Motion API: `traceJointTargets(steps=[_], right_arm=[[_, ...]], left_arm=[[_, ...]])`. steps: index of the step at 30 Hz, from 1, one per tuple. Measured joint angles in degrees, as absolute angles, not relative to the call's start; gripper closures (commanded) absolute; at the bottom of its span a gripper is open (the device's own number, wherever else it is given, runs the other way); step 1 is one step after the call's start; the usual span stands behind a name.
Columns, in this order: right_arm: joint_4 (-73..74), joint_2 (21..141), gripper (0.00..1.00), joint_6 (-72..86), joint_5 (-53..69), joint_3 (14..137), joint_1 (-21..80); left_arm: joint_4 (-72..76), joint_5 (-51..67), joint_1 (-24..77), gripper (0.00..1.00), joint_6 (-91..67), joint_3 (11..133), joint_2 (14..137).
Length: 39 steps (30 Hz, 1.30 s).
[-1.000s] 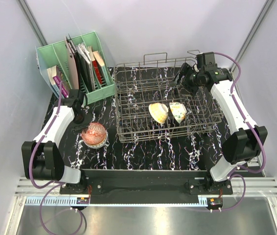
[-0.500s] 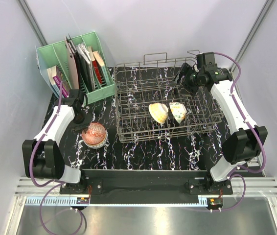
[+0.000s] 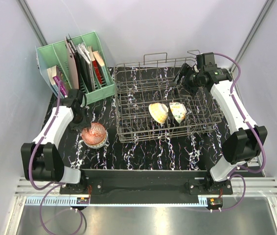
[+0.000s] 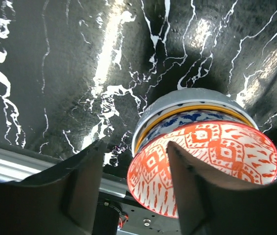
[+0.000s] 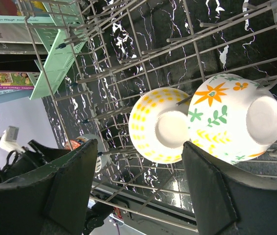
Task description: Unload the bowls from the dish rack
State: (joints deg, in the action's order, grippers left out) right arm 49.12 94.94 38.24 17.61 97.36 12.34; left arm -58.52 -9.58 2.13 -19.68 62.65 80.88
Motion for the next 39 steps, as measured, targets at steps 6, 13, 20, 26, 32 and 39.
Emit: traceJointTargets(steps=[6, 13, 20, 26, 32, 39], right_arm=[[49.1, 94.9, 0.22, 38.3, 17.6, 97.0, 12.3], [48.8, 94.9, 0.22, 38.7, 17.5, 95.9, 12.3], [48.6, 94.9, 0.21, 39.5, 16.6, 95.2, 12.3], [47.6, 93.1, 0.22, 39.5, 15.9, 95.3, 12.3], [47.0, 90.7, 0.22, 39.8, 16.1, 99.8, 12.3], [46.1, 87.8, 0.22, 40.1, 16.1, 99.5, 12.3]], left_arm=[[-59.6, -11.3, 1.8, 0.36, -21.4, 67.5, 75.7], [-55.4, -11.7, 3.6, 0.34, -28.5, 82.9, 74.4], [-43.7, -1.0, 22.0, 0.33, -31.6, 87.2, 81.1], [-39.0, 8.7, 30.1, 0.33, -32.0, 82.8, 91.2], [-35.9, 14.7, 30.2, 0.32, -32.2, 84.0, 97.5], [-32.0, 19.6, 32.1, 0.33, -33.6, 85.9, 101.1]])
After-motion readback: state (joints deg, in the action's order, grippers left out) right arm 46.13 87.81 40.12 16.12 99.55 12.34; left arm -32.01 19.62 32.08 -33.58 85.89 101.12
